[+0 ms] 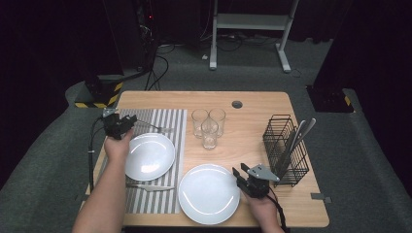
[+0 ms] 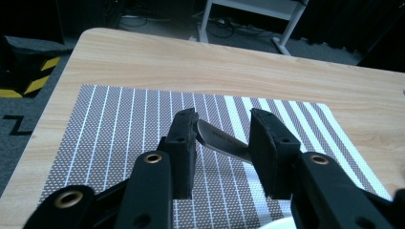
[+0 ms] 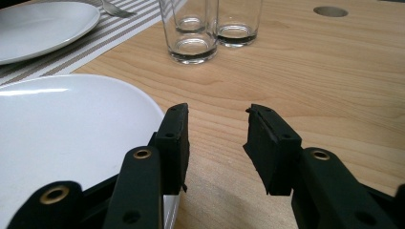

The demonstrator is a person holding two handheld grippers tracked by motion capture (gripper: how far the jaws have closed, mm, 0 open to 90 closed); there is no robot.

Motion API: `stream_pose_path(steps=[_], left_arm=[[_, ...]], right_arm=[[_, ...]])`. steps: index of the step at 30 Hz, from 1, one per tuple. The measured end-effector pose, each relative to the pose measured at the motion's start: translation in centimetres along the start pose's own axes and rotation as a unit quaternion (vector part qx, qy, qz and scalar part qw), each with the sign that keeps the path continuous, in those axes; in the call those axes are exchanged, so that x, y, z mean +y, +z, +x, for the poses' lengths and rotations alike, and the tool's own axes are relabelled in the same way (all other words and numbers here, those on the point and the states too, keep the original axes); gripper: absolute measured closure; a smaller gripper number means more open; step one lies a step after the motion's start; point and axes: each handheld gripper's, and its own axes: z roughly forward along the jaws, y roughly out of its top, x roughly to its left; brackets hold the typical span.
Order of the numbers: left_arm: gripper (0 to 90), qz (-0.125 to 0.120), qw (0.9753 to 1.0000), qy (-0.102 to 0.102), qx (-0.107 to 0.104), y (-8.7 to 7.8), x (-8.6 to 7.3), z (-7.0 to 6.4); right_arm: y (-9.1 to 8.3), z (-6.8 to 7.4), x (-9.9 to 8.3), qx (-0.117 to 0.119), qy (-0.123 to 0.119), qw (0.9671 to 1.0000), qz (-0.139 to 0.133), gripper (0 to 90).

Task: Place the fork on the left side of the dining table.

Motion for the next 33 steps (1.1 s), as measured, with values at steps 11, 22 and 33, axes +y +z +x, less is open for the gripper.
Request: stream_pose_path(steps=[11,22,33], left_arm=[[57.9,0.014,0.9999,0.001,-0.007,0.5,-0.4,0.5],[57.5,0.018,0.9997,0.005,-0.018,0.7,-0.6,0.2],[55.7,0.034,0.9992,-0.007,-0.022,1.1,-0.7,0.2]], right_arm=[[0.0,0.1,0.0,-0.004,-0.002,1.0,0.0,59.1],[0.0,0.1,0.0,-0.006,-0.004,1.0,0.001,59.1],[0.0,0.1,0.0,-0.005,-0.004,1.0,0.001,59.1]])
